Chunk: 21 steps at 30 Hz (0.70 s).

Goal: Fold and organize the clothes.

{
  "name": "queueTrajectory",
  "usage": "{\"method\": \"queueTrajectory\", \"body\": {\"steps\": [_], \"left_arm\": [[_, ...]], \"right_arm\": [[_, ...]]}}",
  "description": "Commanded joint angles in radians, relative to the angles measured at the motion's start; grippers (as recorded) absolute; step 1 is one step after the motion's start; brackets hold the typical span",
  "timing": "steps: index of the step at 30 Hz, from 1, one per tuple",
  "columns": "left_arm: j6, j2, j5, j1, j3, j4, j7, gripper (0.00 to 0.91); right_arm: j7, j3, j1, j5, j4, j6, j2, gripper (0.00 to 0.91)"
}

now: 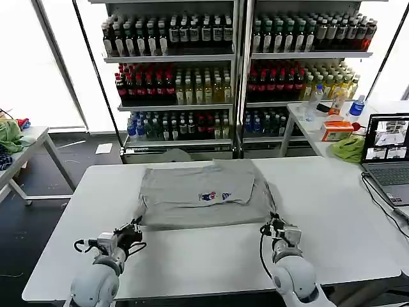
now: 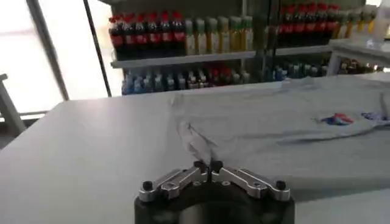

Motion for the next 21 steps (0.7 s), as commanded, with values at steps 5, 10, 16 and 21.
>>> {"method": "queueTrajectory", "body": {"steps": [5,10,16,21], "left_arm": [[-0.022,0.009,0.016,0.269,-0.039,-0.211,-0.010,0.000],[-0.036,0.012,0.035,0.339,-0.056,-0.245,-0.016,0.000],[-0.069,-0.013,0.072,0.427,-0.058,-0.258,-0.014,0.000],[-0.076,-0.023,0.073,0.468,-0.061,-0.272,-0.017,0.000]], "right_arm": [[0.051,0.009,-0.224,-0.052,0.159,0.027,-0.028,0.000],[0.079,0.033,-0.305,-0.058,0.193,0.029,-0.044,0.000],[0.084,0.045,-0.378,-0.112,0.225,0.058,-0.046,0.000],[0.086,0.042,-0.415,-0.158,0.228,0.076,-0.034,0.000]]}}
